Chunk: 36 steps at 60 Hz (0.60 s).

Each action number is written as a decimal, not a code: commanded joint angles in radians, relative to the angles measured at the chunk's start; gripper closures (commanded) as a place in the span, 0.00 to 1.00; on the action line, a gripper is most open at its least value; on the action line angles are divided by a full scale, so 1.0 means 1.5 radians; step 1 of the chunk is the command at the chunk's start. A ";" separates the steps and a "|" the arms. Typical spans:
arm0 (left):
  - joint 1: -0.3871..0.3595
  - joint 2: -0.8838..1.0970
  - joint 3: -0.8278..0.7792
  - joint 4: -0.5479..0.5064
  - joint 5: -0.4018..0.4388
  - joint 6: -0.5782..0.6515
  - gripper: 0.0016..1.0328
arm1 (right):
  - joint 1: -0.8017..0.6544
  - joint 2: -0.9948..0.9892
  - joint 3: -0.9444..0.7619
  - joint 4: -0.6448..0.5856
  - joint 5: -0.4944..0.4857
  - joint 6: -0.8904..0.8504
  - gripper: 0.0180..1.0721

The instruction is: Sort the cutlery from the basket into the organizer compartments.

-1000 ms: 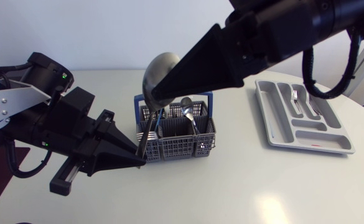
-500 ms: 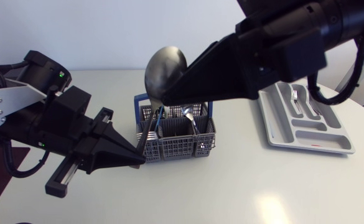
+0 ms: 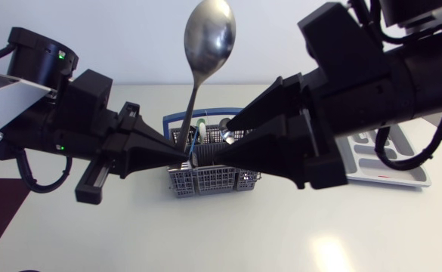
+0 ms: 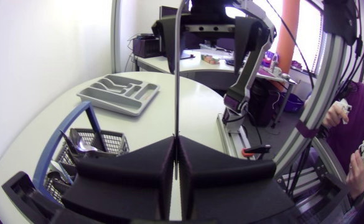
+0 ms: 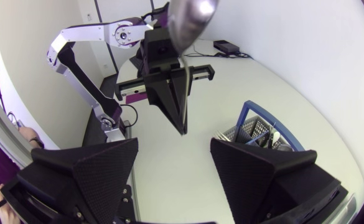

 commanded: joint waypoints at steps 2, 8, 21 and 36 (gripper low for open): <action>-0.016 -0.017 -0.026 0.066 -0.022 -0.095 0.97 | 0.016 -0.022 -0.043 0.042 0.025 0.026 0.19; -0.028 -0.011 -0.027 0.094 -0.021 -0.133 0.97 | 0.027 -0.038 -0.076 0.091 0.036 0.038 0.19; -0.059 0.025 -0.025 0.093 0.004 -0.132 0.97 | 0.056 -0.034 -0.094 0.144 0.054 0.034 0.19; -0.083 0.059 0.008 0.094 0.004 -0.137 0.97 | 0.010 -0.037 -0.131 0.196 0.015 0.025 0.37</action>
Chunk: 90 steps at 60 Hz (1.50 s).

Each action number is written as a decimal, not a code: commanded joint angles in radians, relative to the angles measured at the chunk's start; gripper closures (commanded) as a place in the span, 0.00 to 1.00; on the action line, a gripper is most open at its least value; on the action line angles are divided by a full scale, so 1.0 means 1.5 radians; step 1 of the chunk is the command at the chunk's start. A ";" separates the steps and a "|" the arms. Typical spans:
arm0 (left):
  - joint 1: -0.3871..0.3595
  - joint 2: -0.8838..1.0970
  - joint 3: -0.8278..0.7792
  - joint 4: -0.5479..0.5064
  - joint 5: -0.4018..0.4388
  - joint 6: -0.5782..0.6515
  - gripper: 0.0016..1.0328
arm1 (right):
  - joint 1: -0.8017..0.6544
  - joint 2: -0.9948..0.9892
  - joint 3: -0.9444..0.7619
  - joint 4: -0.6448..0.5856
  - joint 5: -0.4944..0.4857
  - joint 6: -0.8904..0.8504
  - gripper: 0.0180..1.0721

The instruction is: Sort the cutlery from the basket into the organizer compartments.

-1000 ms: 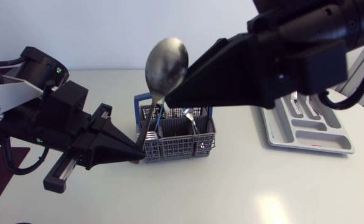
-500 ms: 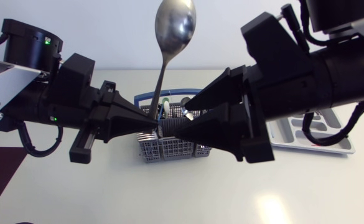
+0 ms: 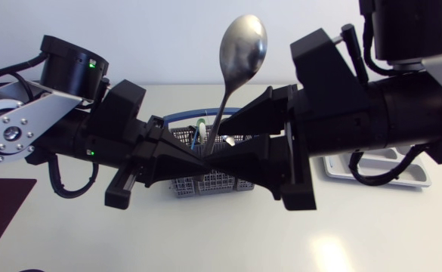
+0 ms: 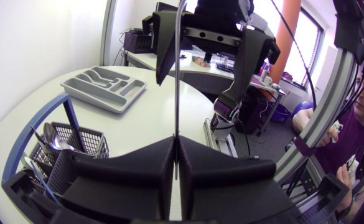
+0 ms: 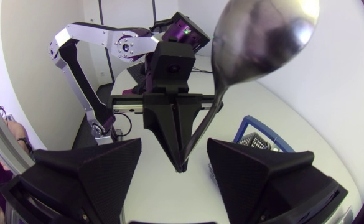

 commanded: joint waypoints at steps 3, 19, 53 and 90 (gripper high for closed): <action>-0.011 0.025 0.030 0.010 0.009 -0.016 0.97 | -0.034 -0.003 -0.027 0.020 -0.026 0.002 0.43; -0.029 0.052 0.071 0.011 0.009 -0.034 0.97 | -0.077 0.000 -0.027 0.032 -0.070 -0.006 0.56; -0.046 0.086 0.090 0.015 0.008 -0.030 0.97 | -0.116 0.030 -0.018 0.049 -0.108 0.000 0.94; -0.044 0.081 0.129 0.021 -0.238 -0.057 0.08 | -0.233 0.044 0.039 -0.067 -0.009 -0.016 0.94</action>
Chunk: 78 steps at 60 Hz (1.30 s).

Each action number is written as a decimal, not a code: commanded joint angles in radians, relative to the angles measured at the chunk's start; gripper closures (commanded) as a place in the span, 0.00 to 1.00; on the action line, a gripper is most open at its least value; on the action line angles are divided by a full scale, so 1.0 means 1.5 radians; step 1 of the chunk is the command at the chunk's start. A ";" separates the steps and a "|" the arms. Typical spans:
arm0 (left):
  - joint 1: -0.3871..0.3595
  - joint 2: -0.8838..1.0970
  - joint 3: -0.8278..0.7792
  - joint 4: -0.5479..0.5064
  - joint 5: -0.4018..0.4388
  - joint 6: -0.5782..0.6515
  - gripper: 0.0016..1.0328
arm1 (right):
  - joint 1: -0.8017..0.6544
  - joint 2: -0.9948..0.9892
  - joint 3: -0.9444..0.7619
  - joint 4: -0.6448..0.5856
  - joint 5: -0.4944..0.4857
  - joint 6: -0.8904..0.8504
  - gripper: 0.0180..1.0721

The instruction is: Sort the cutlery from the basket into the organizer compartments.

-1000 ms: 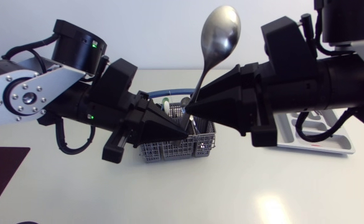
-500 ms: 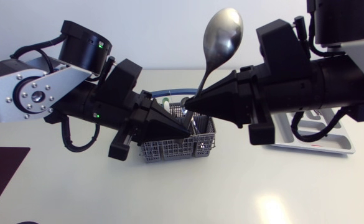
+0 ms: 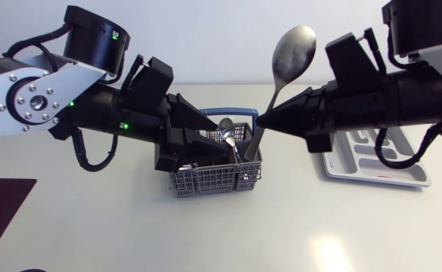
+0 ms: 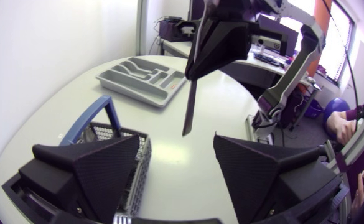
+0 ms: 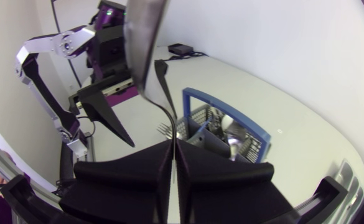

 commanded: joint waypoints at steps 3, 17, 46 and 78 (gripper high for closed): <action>-0.011 0.001 0.022 0.004 -0.051 -0.018 0.08 | -0.054 0.023 0.038 -0.018 0.040 -0.018 0.94; -0.030 -0.012 -0.002 0.005 -0.141 -0.004 0.08 | -0.187 0.082 0.077 -0.047 0.104 -0.032 0.94; -0.085 -0.039 -0.032 0.005 -0.327 0.040 0.08 | -0.377 0.364 0.271 -0.066 0.289 -0.050 0.94; -0.165 -0.010 -0.008 0.003 -0.415 0.041 0.08 | -0.457 0.669 0.531 -0.115 0.434 0.006 0.94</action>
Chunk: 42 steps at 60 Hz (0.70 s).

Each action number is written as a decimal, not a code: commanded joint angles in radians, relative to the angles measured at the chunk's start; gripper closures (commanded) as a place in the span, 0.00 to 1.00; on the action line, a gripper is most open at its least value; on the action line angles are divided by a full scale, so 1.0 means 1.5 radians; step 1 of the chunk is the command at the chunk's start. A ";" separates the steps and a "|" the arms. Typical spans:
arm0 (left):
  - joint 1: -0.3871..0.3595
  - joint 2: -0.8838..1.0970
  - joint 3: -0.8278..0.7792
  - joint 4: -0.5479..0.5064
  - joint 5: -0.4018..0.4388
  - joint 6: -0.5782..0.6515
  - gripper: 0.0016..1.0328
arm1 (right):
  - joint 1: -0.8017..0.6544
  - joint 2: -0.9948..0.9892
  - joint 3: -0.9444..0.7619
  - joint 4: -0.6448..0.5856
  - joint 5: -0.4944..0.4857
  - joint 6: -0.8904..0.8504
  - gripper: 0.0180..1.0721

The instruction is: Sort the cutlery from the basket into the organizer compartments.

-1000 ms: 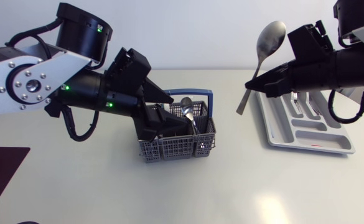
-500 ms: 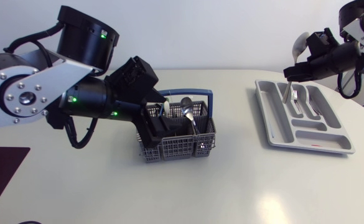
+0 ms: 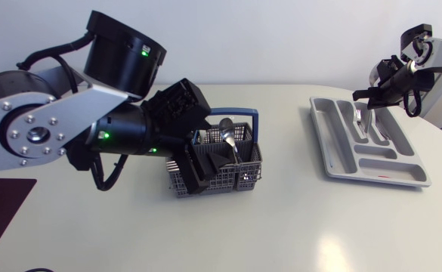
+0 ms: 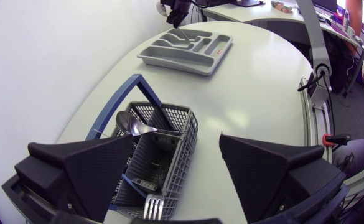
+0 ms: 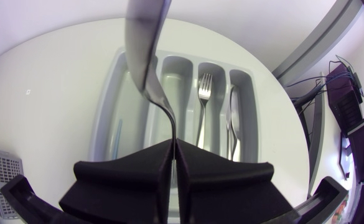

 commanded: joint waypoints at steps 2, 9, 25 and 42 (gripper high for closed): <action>-0.013 0.015 0.010 0.003 -0.011 0.009 0.08 | -0.006 0.059 0.054 -0.019 0.010 0.028 0.94; -0.013 0.018 0.010 0.003 -0.011 0.008 0.08 | -0.008 0.091 0.082 -0.023 0.020 0.042 0.94; -0.013 0.021 0.011 0.003 -0.011 0.009 0.08 | -0.004 0.176 0.141 -0.039 0.031 0.068 0.94; -0.013 0.010 -0.005 0.004 -0.011 0.011 0.08 | 0.011 0.233 0.203 -0.066 0.049 0.104 0.93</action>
